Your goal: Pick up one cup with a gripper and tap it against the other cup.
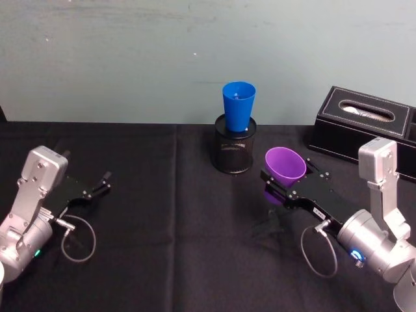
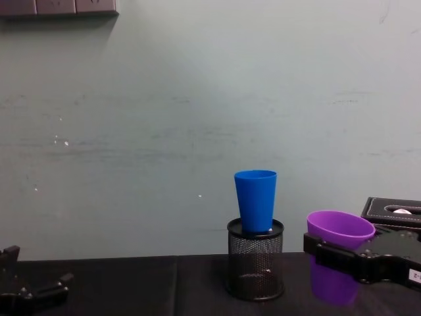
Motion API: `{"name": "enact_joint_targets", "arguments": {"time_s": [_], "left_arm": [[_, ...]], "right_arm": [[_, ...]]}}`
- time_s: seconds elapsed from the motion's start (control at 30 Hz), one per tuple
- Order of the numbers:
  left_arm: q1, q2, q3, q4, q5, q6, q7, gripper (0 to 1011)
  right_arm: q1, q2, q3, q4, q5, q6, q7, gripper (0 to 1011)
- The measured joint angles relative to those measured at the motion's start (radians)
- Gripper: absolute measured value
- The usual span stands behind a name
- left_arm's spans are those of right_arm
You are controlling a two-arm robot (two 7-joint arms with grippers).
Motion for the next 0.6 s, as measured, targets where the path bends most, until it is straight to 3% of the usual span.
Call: {"name": "enact_joint_targets", "arguments": {"time_s": [0.6], "left_arm": [[0.000, 0.000, 0.000, 0.000, 0.000, 0.000, 0.000, 1011]], "right_arm": [[0.002, -0.003, -0.002, 0.006, -0.001, -0.001, -0.001, 736]]}}
